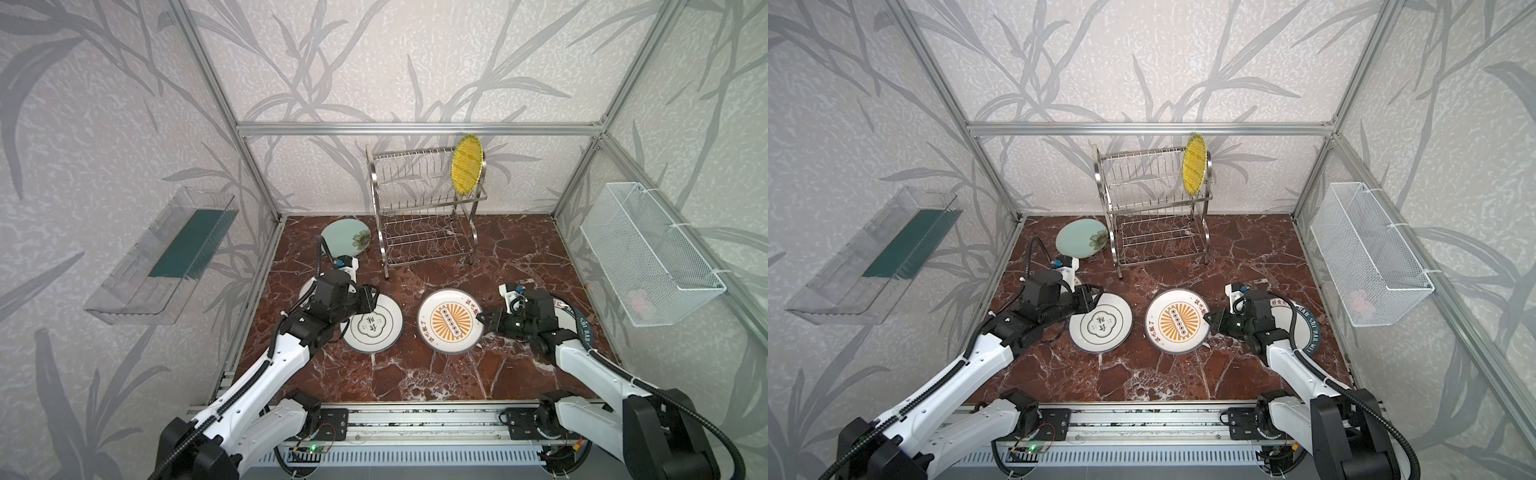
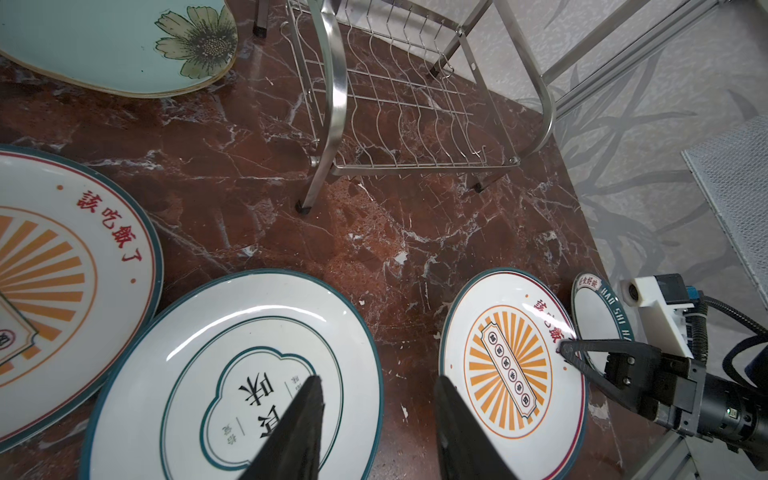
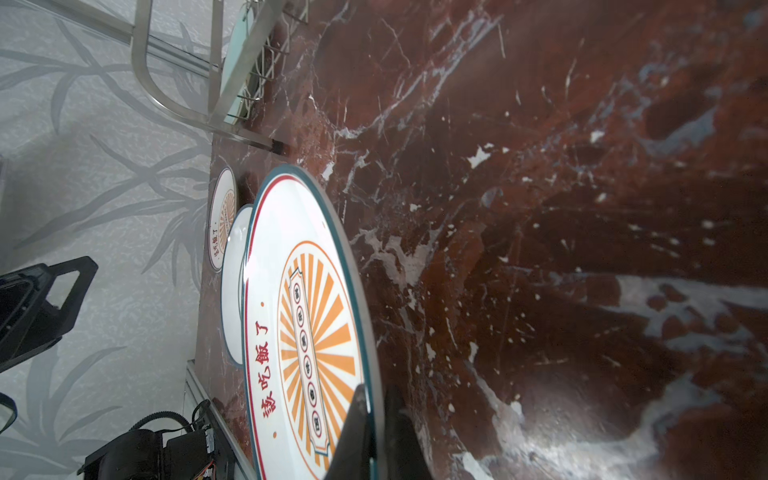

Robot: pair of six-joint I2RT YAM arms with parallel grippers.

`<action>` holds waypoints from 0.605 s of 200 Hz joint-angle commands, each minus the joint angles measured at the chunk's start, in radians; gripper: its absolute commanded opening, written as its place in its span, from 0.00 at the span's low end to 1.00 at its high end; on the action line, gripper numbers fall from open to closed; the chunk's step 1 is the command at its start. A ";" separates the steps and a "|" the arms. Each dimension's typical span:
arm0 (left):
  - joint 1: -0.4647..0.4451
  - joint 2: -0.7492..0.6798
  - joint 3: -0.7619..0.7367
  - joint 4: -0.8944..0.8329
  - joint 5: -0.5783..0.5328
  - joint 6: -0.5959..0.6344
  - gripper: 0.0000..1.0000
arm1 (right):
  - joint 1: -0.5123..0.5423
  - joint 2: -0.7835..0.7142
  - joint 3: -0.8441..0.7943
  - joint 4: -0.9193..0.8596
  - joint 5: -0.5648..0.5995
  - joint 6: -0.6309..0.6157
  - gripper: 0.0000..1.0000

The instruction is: Load the plates into the dish rack

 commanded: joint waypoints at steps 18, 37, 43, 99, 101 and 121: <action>-0.021 0.042 -0.041 0.122 0.091 -0.056 0.42 | -0.003 0.027 0.083 0.080 -0.059 0.001 0.00; -0.035 0.057 -0.073 0.196 0.106 -0.095 0.42 | -0.003 0.058 0.090 0.152 -0.088 0.057 0.00; -0.042 0.063 -0.082 0.213 0.106 -0.103 0.42 | -0.004 0.067 0.092 0.172 -0.095 0.068 0.00; -0.104 0.129 -0.089 0.292 0.124 -0.129 0.42 | 0.012 0.118 0.096 0.326 -0.128 0.149 0.00; -0.106 0.134 -0.088 0.293 0.123 -0.129 0.42 | 0.013 0.119 0.096 0.333 -0.129 0.153 0.00; -0.126 0.155 -0.079 0.304 0.125 -0.129 0.42 | 0.022 0.119 0.097 0.358 -0.130 0.166 0.00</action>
